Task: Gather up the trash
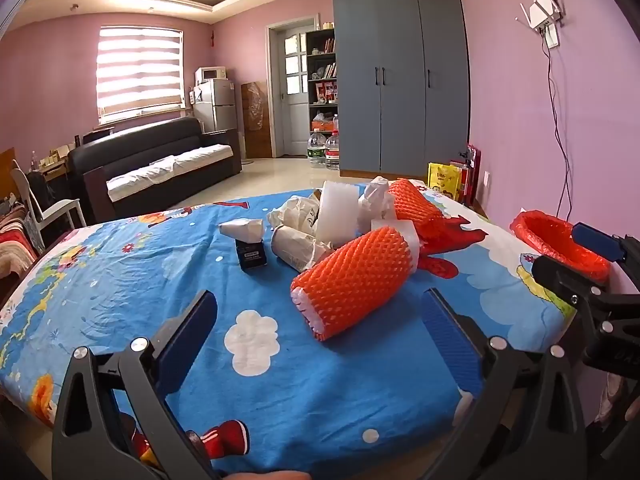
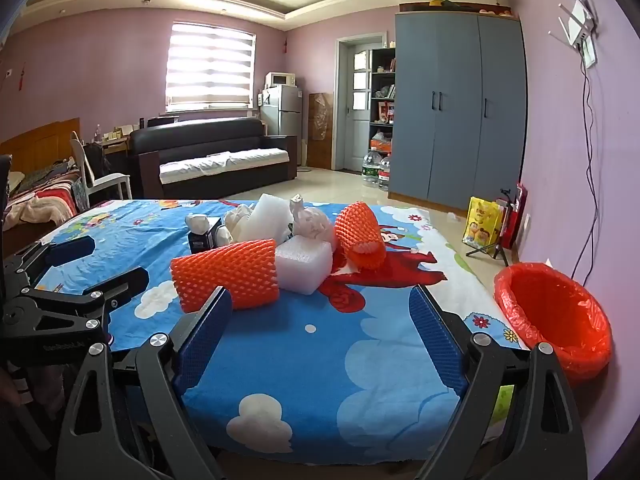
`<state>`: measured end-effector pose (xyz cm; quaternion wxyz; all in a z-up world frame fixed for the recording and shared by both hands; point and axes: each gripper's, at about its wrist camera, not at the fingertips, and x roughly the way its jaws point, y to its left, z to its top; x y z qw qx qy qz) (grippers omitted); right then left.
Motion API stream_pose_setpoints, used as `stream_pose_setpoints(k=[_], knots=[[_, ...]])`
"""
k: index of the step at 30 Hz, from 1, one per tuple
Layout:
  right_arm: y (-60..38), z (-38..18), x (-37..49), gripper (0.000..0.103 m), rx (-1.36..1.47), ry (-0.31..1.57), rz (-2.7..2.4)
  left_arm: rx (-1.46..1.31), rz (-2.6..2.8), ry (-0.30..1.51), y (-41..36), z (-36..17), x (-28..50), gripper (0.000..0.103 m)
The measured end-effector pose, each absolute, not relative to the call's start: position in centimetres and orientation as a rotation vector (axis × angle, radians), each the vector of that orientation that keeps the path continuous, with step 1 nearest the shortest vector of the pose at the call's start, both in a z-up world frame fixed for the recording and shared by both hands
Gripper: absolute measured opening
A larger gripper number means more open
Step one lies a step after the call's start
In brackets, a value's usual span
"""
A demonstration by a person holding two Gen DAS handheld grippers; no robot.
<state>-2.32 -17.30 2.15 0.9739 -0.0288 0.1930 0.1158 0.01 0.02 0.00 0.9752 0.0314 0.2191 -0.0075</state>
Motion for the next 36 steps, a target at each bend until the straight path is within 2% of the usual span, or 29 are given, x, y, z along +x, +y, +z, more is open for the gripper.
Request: stream_pose_setpoints(k=[36], knots=[[-17.22,2.02,-2.16,0.084,-0.054,0.391,0.236,0.066,-0.025,0.441,-0.04,-0.05,-0.04,0.099]])
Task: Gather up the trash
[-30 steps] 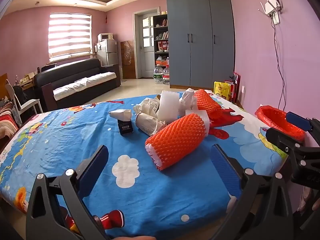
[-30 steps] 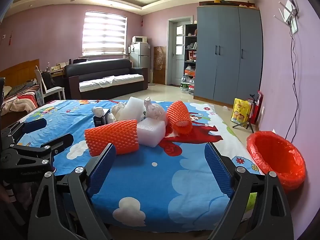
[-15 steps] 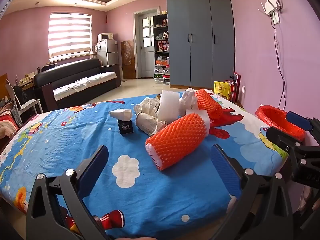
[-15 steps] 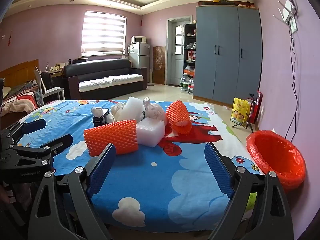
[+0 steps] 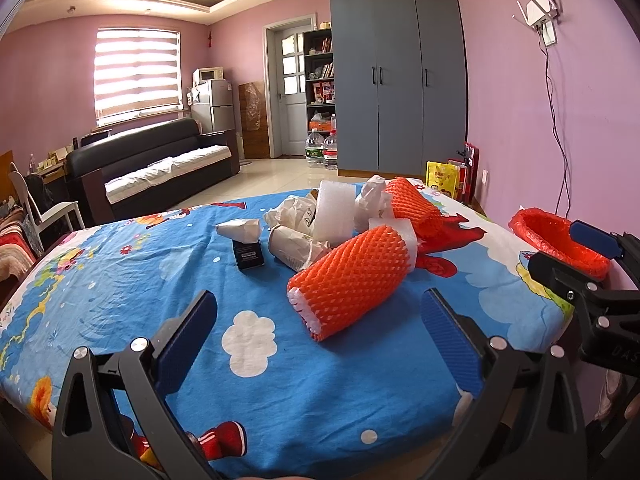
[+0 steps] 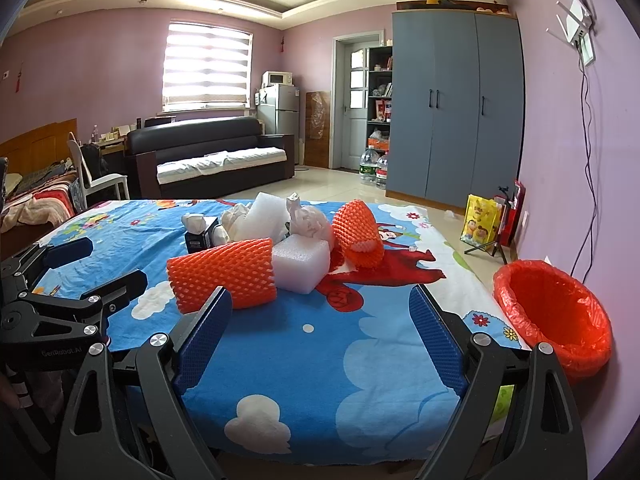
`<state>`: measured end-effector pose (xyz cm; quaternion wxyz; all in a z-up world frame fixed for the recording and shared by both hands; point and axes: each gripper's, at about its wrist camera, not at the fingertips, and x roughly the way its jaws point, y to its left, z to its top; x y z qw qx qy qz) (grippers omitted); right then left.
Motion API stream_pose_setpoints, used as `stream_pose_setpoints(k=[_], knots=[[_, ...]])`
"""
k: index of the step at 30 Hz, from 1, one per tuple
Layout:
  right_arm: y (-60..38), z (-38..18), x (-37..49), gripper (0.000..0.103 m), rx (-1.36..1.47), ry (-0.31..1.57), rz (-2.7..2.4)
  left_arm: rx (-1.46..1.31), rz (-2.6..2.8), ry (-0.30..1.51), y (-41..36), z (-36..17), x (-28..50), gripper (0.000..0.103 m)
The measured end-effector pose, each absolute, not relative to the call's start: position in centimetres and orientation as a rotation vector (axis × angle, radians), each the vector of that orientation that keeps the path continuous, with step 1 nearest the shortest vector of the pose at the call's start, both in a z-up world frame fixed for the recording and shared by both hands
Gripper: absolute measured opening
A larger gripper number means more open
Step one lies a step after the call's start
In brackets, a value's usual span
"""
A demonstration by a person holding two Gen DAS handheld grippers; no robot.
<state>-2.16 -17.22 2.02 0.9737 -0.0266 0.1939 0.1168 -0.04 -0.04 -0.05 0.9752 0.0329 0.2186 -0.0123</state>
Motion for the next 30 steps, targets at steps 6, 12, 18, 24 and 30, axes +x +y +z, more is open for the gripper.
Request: stream_pose_setpoints(k=[6,12,18,24,30], knots=[[-17.04,1.88,-2.31,0.084,-0.053,0.391,0.236,0.067,-0.024,0.442,-0.17,-0.07,-0.06,0.099],[-17.07,1.94,-2.32,0.084,-0.050,0.392,0.235,0.066,-0.025,0.443,-0.23,-0.13,-0.05,0.099],[-17.02,2.02,-2.39,0.084,-0.050,0.392,0.234,0.067,-0.024,0.443,-0.26,-0.16,-0.03,0.099],[-17.36,1.82,-1.99,0.084,-0.047,0.392,0.236,0.067,-0.024,0.443,-0.28,-0.17,-0.02,0.099],[-17.35,1.81,-1.96,0.084,-0.046,0.391,0.236,0.068,-0.025,0.444,-0.30,-0.16,-0.01,0.099]])
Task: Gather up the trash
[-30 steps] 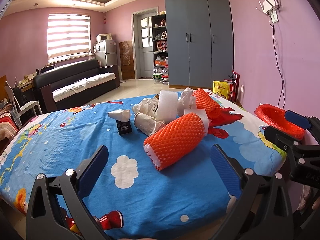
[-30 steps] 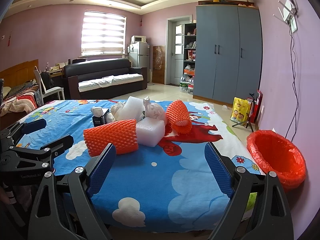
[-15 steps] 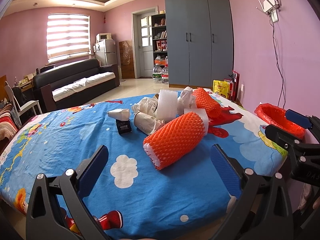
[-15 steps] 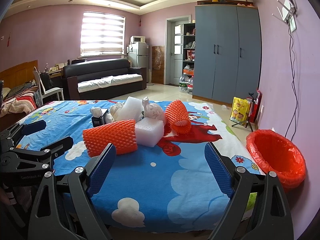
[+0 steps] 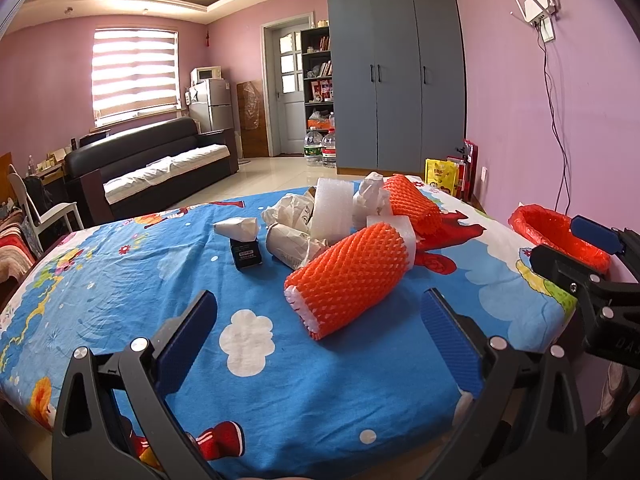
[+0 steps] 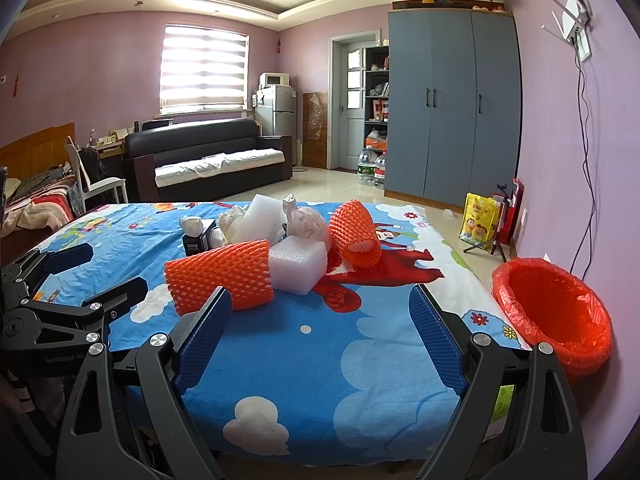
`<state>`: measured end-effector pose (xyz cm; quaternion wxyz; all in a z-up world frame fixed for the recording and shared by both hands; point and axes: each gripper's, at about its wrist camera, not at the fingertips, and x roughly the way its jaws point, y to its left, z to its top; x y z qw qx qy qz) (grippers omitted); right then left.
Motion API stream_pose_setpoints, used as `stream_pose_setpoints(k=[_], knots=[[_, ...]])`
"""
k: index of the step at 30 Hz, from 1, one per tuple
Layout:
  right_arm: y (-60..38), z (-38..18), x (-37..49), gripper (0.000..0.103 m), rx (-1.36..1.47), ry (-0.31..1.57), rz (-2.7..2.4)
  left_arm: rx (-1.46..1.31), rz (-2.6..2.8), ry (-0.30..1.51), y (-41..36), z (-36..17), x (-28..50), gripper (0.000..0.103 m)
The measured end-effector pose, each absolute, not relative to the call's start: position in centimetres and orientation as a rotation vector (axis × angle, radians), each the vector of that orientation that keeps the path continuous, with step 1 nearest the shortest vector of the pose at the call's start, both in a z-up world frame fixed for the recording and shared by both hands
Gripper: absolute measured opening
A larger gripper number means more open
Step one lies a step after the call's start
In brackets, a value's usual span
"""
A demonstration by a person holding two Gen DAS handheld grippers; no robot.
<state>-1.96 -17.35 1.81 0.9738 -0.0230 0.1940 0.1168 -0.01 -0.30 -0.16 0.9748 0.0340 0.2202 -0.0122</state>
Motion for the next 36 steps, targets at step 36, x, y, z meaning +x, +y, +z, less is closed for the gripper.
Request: stream_pose_setpoints(k=[36], knots=[[-17.83,2.31,-1.98,0.084,-0.039,0.389,0.235,0.076,-0.026,0.446,-0.46,-0.33,0.06,0.099]])
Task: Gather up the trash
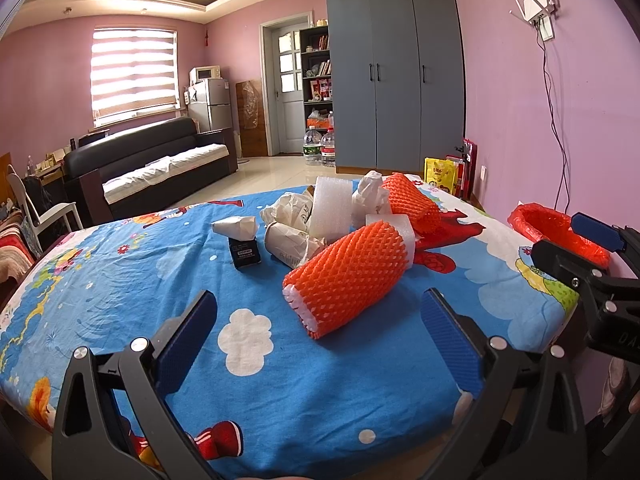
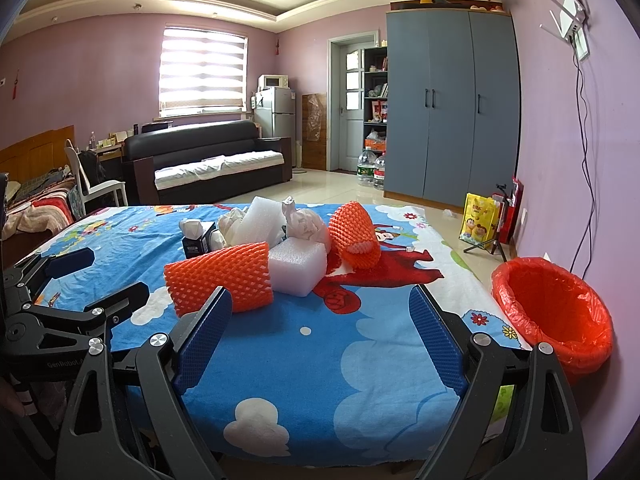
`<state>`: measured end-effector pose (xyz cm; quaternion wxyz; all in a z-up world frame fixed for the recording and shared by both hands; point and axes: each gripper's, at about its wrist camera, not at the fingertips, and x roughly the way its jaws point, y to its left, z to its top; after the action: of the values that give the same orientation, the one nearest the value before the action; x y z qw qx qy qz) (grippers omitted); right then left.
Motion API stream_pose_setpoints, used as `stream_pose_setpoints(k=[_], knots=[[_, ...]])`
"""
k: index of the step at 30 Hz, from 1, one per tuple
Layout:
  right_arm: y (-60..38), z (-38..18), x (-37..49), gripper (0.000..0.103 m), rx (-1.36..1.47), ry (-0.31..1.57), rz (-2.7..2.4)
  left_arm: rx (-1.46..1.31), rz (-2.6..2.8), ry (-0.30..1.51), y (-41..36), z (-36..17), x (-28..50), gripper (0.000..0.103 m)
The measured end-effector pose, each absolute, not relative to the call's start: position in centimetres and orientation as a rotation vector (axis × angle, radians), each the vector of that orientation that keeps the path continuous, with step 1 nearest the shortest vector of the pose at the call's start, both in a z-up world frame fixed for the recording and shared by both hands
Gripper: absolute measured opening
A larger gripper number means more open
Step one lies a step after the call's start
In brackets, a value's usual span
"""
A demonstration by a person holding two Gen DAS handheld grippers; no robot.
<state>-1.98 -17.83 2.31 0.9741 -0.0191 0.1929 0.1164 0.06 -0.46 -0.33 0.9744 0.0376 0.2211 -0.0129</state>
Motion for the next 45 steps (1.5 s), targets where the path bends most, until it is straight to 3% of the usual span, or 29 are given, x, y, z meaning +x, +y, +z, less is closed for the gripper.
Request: stream_pose_setpoints(k=[34,45], knots=[[-17.8,2.8,-1.9,0.084,-0.024,0.382,0.225,0.080,-0.031,0.448,-0.6,-0.6,0.0,0.099],[-18.9,3.0,1.4,0.084,0.059,0.425,0.236,0.039,0.039,0.540,0.3,0.0,3.0,0.099]])
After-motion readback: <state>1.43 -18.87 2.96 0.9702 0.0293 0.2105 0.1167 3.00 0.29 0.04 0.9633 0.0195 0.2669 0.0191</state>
